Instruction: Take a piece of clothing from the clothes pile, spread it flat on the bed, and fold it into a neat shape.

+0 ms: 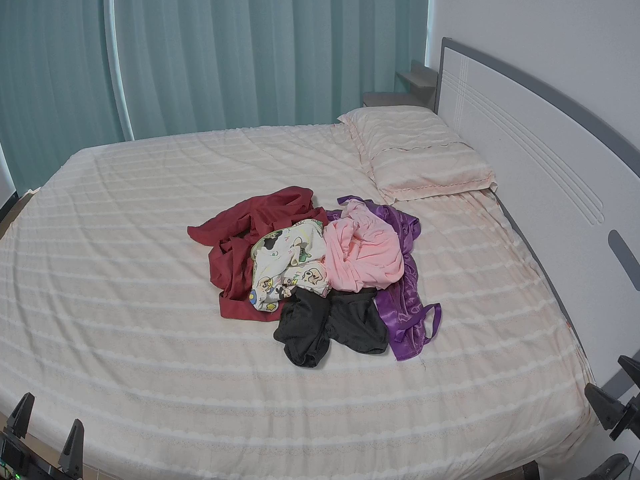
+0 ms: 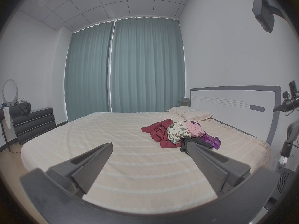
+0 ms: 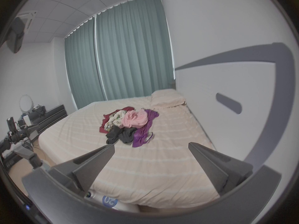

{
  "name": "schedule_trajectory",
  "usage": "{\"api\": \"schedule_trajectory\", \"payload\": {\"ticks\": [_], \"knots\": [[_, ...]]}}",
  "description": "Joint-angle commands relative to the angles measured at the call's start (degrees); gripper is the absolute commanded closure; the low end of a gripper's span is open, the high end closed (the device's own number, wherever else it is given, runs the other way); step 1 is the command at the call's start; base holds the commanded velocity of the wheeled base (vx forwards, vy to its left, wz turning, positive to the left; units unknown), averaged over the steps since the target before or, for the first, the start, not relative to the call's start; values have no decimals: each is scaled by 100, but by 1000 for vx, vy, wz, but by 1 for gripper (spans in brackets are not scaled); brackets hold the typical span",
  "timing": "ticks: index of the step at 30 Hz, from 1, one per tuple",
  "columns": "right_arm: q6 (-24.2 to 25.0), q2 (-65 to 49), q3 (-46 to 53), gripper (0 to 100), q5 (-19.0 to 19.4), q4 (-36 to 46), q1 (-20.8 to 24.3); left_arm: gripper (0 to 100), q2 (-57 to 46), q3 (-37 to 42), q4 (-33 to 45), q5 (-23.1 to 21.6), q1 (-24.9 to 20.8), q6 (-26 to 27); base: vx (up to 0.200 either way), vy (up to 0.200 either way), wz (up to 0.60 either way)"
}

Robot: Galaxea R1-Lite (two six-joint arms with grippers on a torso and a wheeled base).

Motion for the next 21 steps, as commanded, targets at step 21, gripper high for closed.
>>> {"api": "schedule_trajectory", "payload": {"ticks": [21], "knots": [[2634,7714,-2468,0,-18,-3012,2262,0,-93,92,-1,0,1,-4,0,0,0]]}}
